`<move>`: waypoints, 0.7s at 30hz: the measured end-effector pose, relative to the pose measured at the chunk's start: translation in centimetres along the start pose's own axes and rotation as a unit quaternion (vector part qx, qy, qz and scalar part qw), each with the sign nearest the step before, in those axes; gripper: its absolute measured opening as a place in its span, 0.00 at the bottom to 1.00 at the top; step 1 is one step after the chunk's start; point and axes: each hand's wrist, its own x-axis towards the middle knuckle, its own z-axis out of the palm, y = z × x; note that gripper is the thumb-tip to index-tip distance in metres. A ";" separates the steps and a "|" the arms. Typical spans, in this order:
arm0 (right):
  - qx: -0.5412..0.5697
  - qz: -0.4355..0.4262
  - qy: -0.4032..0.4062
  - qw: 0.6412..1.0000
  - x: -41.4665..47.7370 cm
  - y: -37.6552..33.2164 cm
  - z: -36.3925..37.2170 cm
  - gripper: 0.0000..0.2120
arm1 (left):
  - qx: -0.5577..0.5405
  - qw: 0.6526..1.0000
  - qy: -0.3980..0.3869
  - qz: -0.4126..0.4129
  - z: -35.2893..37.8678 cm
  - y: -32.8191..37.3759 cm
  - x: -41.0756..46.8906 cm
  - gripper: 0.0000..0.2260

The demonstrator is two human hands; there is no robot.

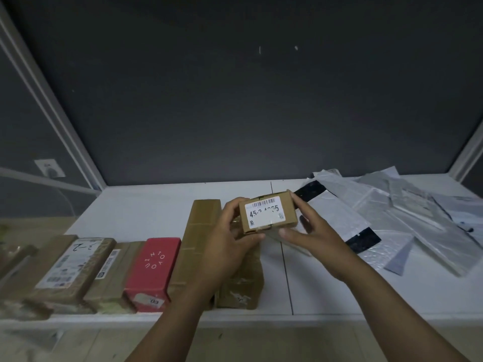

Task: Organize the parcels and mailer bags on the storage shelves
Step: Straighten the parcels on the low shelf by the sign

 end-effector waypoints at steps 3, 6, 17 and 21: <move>0.066 0.022 -0.041 0.997 -0.5 -0.2 -0.1 0.33 | -0.035 0.999 -0.015 -0.008 0.7 -0.4 -0.2 0.25; 0.102 0.017 -0.017 0.994 -1.0 -0.1 -0.4 0.31 | -0.069 0.996 -0.051 -0.010 1.9 -0.8 -0.6 0.21; -0.172 -0.011 -0.002 0.985 -1.2 3.6 -0.7 0.21 | 0.300 0.933 -0.188 0.060 1.2 -3.6 0.0 0.26; -0.319 -0.023 -0.084 0.944 -1.3 6.4 0.2 0.24 | 0.452 0.867 -0.202 0.050 -0.7 -5.7 0.7 0.29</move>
